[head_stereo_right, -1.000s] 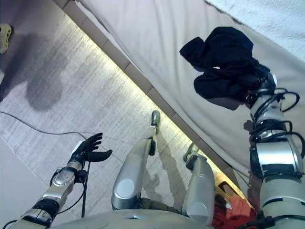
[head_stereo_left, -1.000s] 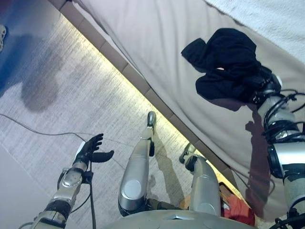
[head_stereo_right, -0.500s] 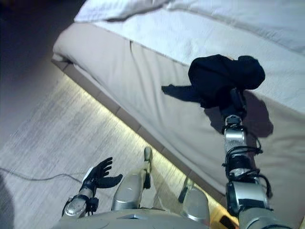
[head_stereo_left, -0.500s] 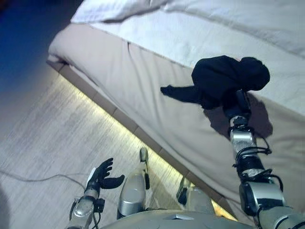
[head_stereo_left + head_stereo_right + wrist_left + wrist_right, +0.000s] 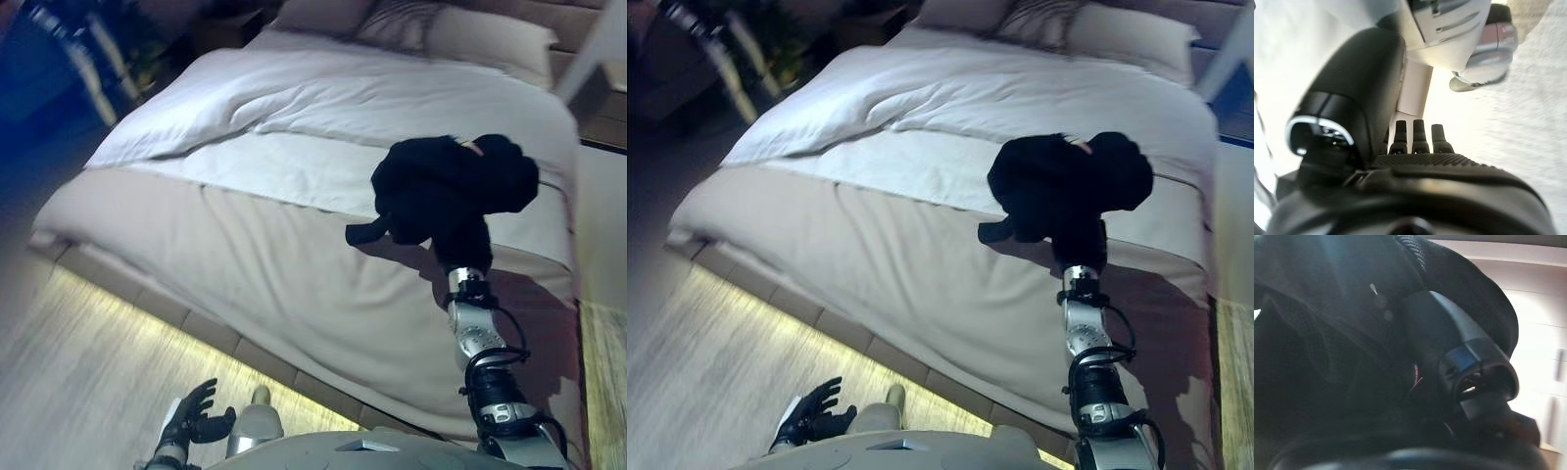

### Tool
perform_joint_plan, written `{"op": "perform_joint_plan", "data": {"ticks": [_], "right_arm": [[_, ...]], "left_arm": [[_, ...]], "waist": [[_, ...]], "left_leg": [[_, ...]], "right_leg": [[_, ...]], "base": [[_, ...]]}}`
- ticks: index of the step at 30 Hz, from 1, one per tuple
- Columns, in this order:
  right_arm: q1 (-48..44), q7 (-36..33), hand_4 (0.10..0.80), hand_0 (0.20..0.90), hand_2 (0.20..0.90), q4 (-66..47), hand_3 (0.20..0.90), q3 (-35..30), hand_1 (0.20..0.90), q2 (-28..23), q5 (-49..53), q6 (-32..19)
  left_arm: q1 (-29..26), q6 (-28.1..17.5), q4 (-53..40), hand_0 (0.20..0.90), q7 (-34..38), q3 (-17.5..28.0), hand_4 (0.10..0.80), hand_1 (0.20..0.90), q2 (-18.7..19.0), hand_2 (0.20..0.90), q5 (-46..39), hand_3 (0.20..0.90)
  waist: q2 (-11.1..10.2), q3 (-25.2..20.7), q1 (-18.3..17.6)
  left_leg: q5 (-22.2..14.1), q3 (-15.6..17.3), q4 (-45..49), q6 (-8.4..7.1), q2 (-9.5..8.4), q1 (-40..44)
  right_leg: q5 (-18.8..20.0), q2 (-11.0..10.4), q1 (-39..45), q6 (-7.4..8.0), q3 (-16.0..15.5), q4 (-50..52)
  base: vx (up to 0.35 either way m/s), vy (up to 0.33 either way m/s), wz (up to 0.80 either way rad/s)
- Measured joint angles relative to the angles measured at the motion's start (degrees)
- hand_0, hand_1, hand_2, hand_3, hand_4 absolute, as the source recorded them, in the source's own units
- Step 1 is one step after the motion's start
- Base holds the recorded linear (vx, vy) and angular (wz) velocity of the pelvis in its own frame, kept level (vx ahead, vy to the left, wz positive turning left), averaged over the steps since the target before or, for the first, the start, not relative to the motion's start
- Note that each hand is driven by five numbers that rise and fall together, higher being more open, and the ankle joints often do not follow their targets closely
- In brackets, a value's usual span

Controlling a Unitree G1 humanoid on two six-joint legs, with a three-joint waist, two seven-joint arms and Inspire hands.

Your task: Pick up the clothes from the bed and place them into the basket

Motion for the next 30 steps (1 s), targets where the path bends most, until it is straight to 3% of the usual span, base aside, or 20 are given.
{"op": "perform_joint_plan", "data": {"ticks": [1, 2, 4, 7, 9, 11, 12, 13, 14, 16, 18, 19, 20, 21, 22, 23, 24, 25, 27, 30], "right_arm": [[0.11, 0.03, 0.1, 0.3, 0.3, 0.08, 0.2, 0.1, 0.3, 0.11, 0.43, -0.75], [0.96, -0.18, 0.1, 0.3, 0.3, 0.45, 0.2, 0.22, 0.3, 1.23, 1.4, -1.93], [2.93, -0.39, 0.1, 0.3, 0.3, 0.28, 0.2, -0.06, 0.3, 5.15, 1.35, -5.05], [5.33, -1.76, 0.1, 0.3, 0.3, -0.81, 0.2, 0.77, 0.3, 10.14, 1.13, -8.06], [6.83, -3.6, 0.1, 0.3, 0.3, -2.95, 0.2, 1.38, 0.3, 12.54, -0.6, -8.27], [6.93, -4.29, 0.1, 0.3, 0.3, -3.17, 0.2, 1.79, 0.3, 12.22, -1.06, -8.01], [6.88, -4.63, 0.1, 0.3, 0.3, -2.78, 0.2, 1.64, 0.3, 11.03, -0.77, -7.97], [6.9, -4.63, 0.1, 0.3, 0.3, -2.45, 0.2, 1.38, 0.3, 10.52, -0.71, -8.02], [6.88, -4.81, 0.1, 0.3, 0.3, -1.6, 0.2, 1.2, 0.3, 9.09, -0.09, -7.98], [6.92, -4.86, 0.1, 0.3, 0.3, -1.54, 0.2, 1.07, 0.3, 7.12, 0.49, -8.05], [6.89, -4.87, 0.1, 0.3, 0.3, -1.47, 0.2, 0.97, 0.3, 7.0, 0.43, -8.03], [6.75, -4.87, 0.1, 0.3, 0.3, -1.48, 0.2, 1.14, 0.3, 7.07, 0.29, -8.02], [6.41, -4.9, 0.1, 0.3, 0.3, -1.49, 0.2, 1.32, 0.3, 7.37, 0.12, -7.96], [6.03, -4.98, 0.1, 0.3, 0.3, -1.34, 0.2, 1.48, 0.3, 7.83, -0.16, -7.94], [5.84, -5.18, 0.1, 0.3, 0.3, -1.12, 0.2, 1.58, 0.3, 7.59, -0.42, -7.98], [5.46, -5.43, 0.1, 0.3, 0.3, 0.11, 0.2, 1.77, 0.3, 7.51, -0.88, -8.15], [5.62, -5.81, 0.1, 0.3, 0.3, 0.22, 0.2, 1.83, 0.3, 7.66, -0.89, -8.35], [5.53, -6.32, 0.1, 0.3, 0.3, 0.17, 0.2, 1.83, 0.3, 7.43, -1.06, -8.74], [5.05, -6.94, 0.1, 0.3, 0.3, 0.2, 0.2, 2.0, 0.3, 6.87, -2.06, -9.27], [5.26, -8.01, 0.1, 0.3, 0.3, 1.36, 0.2, 2.34, 0.3, 6.81, -2.67, -9.63]], "left_arm": [[-0.45, -0.52, 0.52, 0.9, 0.12, -0.3, 0.8, 0.9, -0.72, 0.9, 0.1, 0.9], [-1.73, -0.45, 1.32, 0.9, 0.22, -0.36, 0.8, 0.9, -0.47, 0.9, 0.14, 0.9], [-4.66, -0.42, 1.53, 0.9, 0.64, -1.08, 0.8, 0.9, 0.8, 0.9, 0.27, 0.9], [-8.81, 2.43, 1.57, 0.9, 1.67, -5.33, 0.8, 0.9, 1.36, 0.9, 0.06, 0.9], [-11.86, 6.11, 1.05, 0.9, 1.76, -5.75, 0.8, 0.9, 0.29, 0.9, 0.01, 0.9], [-12.75, 8.08, -0.06, 0.9, 2.33, -5.74, 0.8, 0.9, -0.29, 0.9, -0.03, 0.9], [-12.78, 8.78, -0.86, 0.9, 2.47, -5.57, 0.8, 0.9, -0.23, 0.9, 0.01, 0.9], [-12.77, 9.18, -0.86, 0.9, 2.49, -5.51, 0.8, 0.9, -0.18, 0.9, -0.02, 0.9], [-12.35, 10.04, -0.82, 0.9, 2.52, -5.47, 0.8, 0.9, 0.01, 0.9, -0.06, 0.9], [-11.17, 10.99, -0.87, 0.9, 2.47, -5.58, 0.8, 0.9, 0.53, 0.9, -0.43, 0.9], [-9.6, 12.46, -0.77, 0.9, 2.64, -5.54, 0.8, 0.9, 1.77, 0.9, -1.69, 0.9], [-9.08, 12.9, -0.76, 0.9, 2.75, -5.52, 0.8, 0.9, 1.8, 0.9, -2.26, 0.9], [-8.55, 13.78, -0.75, 0.9, 2.88, -5.44, 0.8, 0.9, 2.62, 0.9, -2.68, 0.9], [-8.24, 13.91, -0.75, 0.9, 2.97, -5.01, 0.8, 0.9, 2.97, 0.9, -2.77, 0.9], [-8.15, 13.93, -0.78, 0.9, 3.27, -4.9, 0.8, 0.9, 2.53, 0.9, -2.85, 0.9], [-8.1, 13.34, -1.07, 0.9, 4.51, -4.44, 0.8, 0.9, 2.05, 0.9, -3.03, 0.9], [-8.2, 13.21, -1.69, 0.9, 5.06, -3.96, 0.8, 0.9, 2.3, 0.9, -2.97, 0.9], [-8.49, 13.12, -2.26, 0.9, 5.76, -3.93, 0.8, 0.9, 2.51, 0.9, -2.3, 0.9], [-9.23, 13.33, -3.1, 0.9, 5.7, -3.96, 0.8, 0.9, 1.92, 0.9, -0.95, 0.9], [-9.52, 13.41, -3.11, 0.9, 5.4, -3.83, 0.8, 0.9, 1.5, 0.9, -0.19, 0.9]], "waist": [[1.5, -0.35, -0.17], [0.35, -0.05, -0.41], [-2.7, 0.48, -1.5], [-3.55, 0.54, -2.92], [-3.04, 0.94, -4.21], [-1.64, 1.48, -4.16], [-1.33, 1.76, -3.9], [-1.09, 1.76, -4.13], [0.33, 1.79, -3.77], [3.11, 1.59, -2.47], [2.99, 0.77, 0.38], [2.42, 0.4, 1.23], [1.19, -0.2, 2.88], [-0.38, -0.39, 3.45], [-0.4, -0.43, 3.54], [-0.31, -0.51, 4.13], [-0.85, -0.76, 4.62], [-1.5, -1.05, 5.17], [-1.06, -1.04, 5.58], [-3.14, -1.0, 3.51]], "left_leg": [[-1.64, -0.1, 0.55, 1.84, -0.48, 0.01], [-1.55, 1.2, 1.39, 1.26, -0.65, -0.38], [-1.79, 4.11, 1.35, 1.77, -2.02, -0.13], [-1.47, 7.56, 0.73, 3.39, -2.93, 0.87], [-1.55, 10.91, 0.49, 4.23, -4.27, 1.62], [-2.08, 13.61, 0.37, 5.91, -3.53, 1.72], [-1.67, 17.48, 0.09, 7.28, -3.45, 1.93], [-1.28, 19.0, 0.18, 7.62, -3.22, 1.97], [-0.82, 22.13, 0.35, 7.52, -1.26, 1.95], [-0.84, 26.05, 0.42, 7.55, 2.95, 1.79], [-0.16, 31.75, 0.45, 6.6, 5.63, 1.9], [-0.16, 33.62, 0.57, 6.57, 6.03, 1.92], [-0.54, 35.48, 1.12, 6.04, 6.08, 1.92], [-1.15, 36.12, 2.24, 5.02, 5.49, 1.89], [-1.09, 35.71, 2.95, 4.95, 5.79, 1.76], [-1.33, 34.26, 8.98, 4.47, 8.58, -0.75], [-3.95, 33.48, 9.33, 1.97, 8.83, -2.15], [-3.78, 31.99, 5.07, 0.6, 7.14, -2.73], [-0.4, 30.89, -0.02, 0.99, 5.58, -3.0], [2.55, 32.1, 0.34, -1.37, 7.23, -1.55]], "right_leg": [[0.73, 1.2, -1.0, 0.47, 1.68, -0.42], [1.64, 0.79, -1.08, 0.54, 2.45, -0.92], [2.81, -0.81, -2.5, 0.36, 2.97, -1.02], [4.66, -2.19, -4.02, -0.01, 2.99, -0.16], [8.79, -2.54, -5.34, 2.24, 1.46, -0.39], [13.31, -2.21, -7.22, 2.61, -2.64, -1.01], [15.02, -2.98, -8.11, 4.11, -6.44, -2.65], [13.77, -3.15, -8.08, 4.54, -9.21, -2.54], [11.27, -2.82, -9.59, 1.64, -15.07, 3.39], [8.06, -2.13, -11.37, 1.62, -19.93, 15.61], [3.89, -5.8, -9.38, 1.78, -27.56, 21.37], [2.69, -7.04, -8.22, 1.71, -29.51, 21.36], [1.22, -9.3, -5.65, 0.01, -33.43, 18.97], [0.83, -7.83, -3.25, -0.71, -33.64, 12.19], [0.22, -6.74, -2.55, -1.9, -33.85, 10.05], [2.01, -3.36, -1.87, -4.46, -31.54, 5.43], [2.76, -2.65, -1.62, -5.12, -30.33, 3.26], [4.05, -1.46, -1.31, -4.65, -27.62, -1.25], [6.46, 2.4, -0.99, -4.43, -23.79, -6.85], [5.98, 3.69, -1.24, -3.6, -23.07, -8.19]], "base": [[-0.084, 0.183, -1.26], [-0.046, 0.177, -0.89], [-0.057, 0.188, -0.59], [-0.057, 0.099, -0.59], [-0.157, 0.124, -0.92], [-0.184, 0.098, -1.14], [-0.235, 0.119, -1.02], [-0.303, 0.153, -1.18], [-0.259, 0.107, -0.96], [-0.281, 0.056, -1.2], [-0.181, -0.04, -1.36], [-0.071, -0.14, -1.54], [-0.109, -0.258, -1.35], [-0.107, -0.278, -1.16], [-0.16, -0.338, -1.03], [-0.083, -0.257, -0.81], [-0.125, -0.302, -1.07], [-0.107, -0.187, -1.06], [-0.125, -0.176, -1.35], [-0.101, -0.105, -0.77]]}}
